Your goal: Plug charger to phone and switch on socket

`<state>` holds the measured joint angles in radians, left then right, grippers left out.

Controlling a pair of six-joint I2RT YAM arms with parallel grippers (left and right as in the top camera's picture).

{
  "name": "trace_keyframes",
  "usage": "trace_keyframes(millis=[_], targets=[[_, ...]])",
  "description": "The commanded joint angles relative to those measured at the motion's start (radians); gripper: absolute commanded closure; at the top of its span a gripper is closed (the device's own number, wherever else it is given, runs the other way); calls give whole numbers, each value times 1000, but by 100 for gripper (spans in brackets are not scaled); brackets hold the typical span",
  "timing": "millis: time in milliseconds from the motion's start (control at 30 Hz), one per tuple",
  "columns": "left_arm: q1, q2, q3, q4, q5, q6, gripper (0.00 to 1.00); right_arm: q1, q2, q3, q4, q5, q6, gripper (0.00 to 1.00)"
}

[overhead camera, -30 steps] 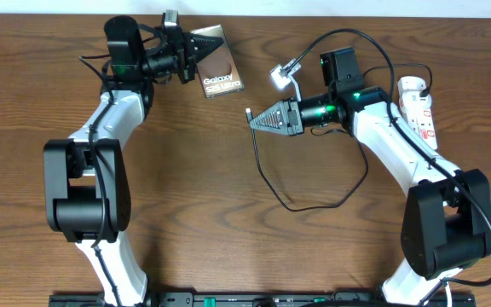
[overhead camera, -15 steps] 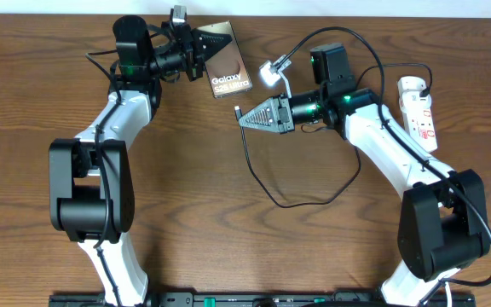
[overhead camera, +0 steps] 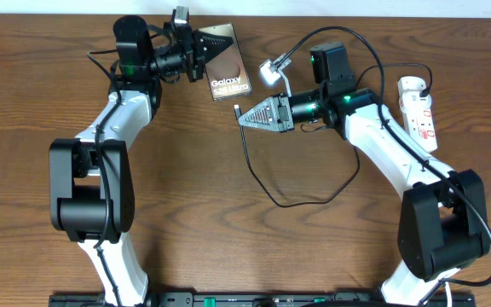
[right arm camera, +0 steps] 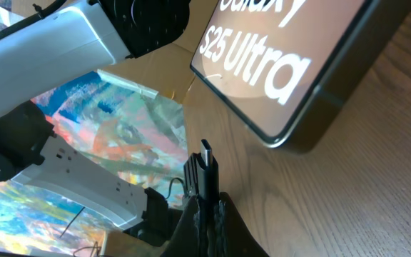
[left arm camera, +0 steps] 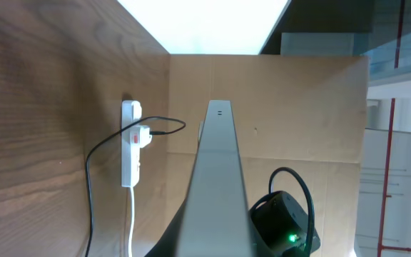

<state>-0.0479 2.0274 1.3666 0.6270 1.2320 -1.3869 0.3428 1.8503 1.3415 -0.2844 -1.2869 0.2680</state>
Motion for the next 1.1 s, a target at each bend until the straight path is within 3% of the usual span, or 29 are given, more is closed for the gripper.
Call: trace_keyframes(millis=[0,1067], targets=[[-5,-16,12,11,36,10,93,-1,0,8,5,-21,9,99],[-31,-16,12,11,44,66,93,-10,0,8,31,-3,24,99]])
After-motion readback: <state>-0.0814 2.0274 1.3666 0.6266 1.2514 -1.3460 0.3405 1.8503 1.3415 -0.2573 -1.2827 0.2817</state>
